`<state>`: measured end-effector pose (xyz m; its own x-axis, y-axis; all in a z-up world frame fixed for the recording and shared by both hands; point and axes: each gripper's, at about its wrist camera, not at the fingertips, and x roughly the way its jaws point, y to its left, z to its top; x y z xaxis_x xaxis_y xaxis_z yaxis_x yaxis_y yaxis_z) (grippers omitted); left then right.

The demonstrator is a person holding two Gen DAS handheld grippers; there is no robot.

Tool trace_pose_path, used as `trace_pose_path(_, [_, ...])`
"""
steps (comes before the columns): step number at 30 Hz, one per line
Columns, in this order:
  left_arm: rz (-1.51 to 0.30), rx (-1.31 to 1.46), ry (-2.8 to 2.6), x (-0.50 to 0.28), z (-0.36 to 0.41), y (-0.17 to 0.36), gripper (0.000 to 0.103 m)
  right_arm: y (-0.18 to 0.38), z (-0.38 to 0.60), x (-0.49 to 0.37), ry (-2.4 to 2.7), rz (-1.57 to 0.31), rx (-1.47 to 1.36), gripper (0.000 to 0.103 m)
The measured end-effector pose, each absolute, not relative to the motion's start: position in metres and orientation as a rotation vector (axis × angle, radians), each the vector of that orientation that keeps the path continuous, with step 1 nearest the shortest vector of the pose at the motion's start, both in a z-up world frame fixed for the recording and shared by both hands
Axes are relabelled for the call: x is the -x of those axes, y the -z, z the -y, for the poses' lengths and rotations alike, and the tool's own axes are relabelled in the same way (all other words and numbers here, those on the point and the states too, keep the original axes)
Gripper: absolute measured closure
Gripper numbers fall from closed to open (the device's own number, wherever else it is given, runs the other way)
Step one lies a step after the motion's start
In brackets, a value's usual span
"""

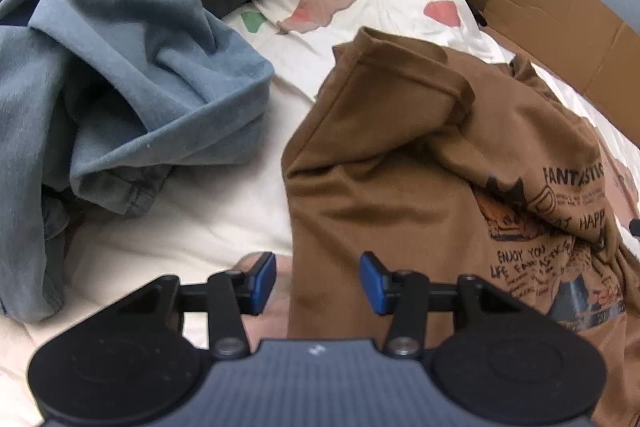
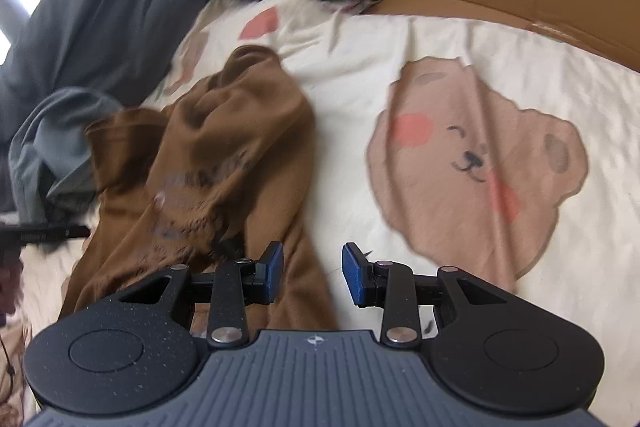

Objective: Fold clothes

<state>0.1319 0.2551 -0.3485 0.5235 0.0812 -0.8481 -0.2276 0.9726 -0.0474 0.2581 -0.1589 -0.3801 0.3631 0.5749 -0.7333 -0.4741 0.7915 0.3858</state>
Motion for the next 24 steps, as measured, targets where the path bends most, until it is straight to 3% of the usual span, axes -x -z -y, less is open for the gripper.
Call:
trace_pose_path(21, [-1.056, 0.149, -0.189, -0.132, -0.258, 0.379, 0.052, 0.403, 0.114, -0.246, -0.706, -1.044, 0.06, 0.072])
trace_pose_path(22, [-1.058, 0.152, -0.191, -0.133, -0.259, 0.381, 0.051, 0.403, 0.113, -0.247, -0.708, -1.053, 0.052, 0.074])
trace_pose_path(24, [-1.057, 0.162, -0.193, -0.134, -0.259, 0.383, 0.051, 0.404, 0.112, -0.249, -0.713, -1.07, 0.036, 0.093])
